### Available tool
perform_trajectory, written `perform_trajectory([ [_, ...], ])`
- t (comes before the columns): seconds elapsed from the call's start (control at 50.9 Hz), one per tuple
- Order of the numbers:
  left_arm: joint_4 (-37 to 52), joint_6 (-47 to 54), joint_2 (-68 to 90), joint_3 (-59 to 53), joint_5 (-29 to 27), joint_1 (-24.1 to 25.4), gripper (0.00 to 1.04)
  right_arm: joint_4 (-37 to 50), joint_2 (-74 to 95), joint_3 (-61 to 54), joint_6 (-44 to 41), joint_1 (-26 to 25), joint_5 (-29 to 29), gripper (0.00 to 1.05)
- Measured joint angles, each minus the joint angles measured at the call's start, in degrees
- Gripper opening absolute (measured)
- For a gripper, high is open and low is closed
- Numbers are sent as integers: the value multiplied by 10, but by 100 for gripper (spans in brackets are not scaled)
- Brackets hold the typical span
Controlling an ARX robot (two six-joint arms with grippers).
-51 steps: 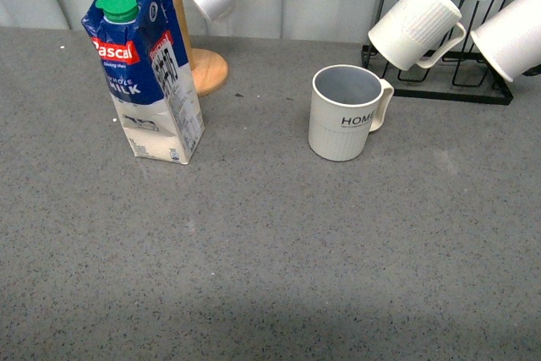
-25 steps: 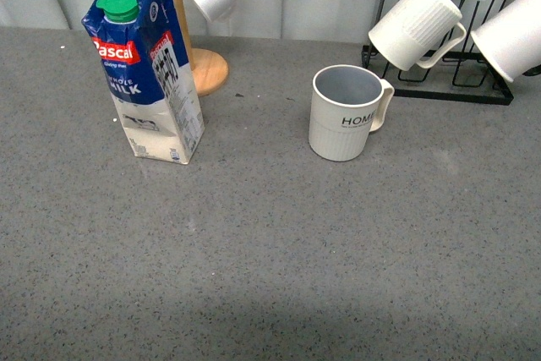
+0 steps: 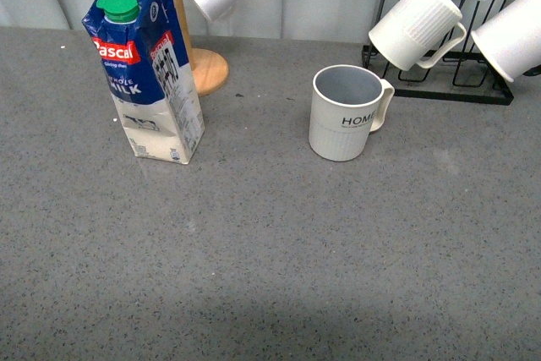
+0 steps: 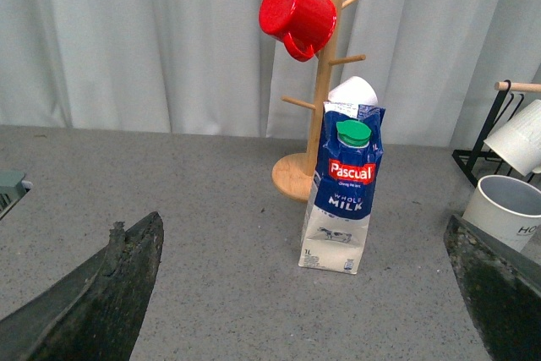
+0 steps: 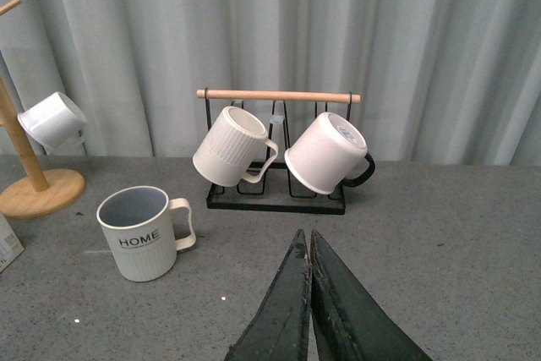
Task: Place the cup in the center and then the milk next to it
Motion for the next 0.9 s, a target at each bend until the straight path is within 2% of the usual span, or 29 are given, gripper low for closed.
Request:
perform_trajectory([
  [0.118,0,0,0,0,0,0,98,0,0,0,0,0,0,25],
  [0.197,0,0,0,0,0,0,98,0,0,0,0,0,0,44],
  [0.256,0,0,0,0,0,0,98,0,0,0,0,0,0,55],
  [0.531,0,0,0,0,0,0,98,0,0,0,0,0,0,96],
  [0.904,0,0,0,0,0,0,98,0,0,0,0,0,0,96],
])
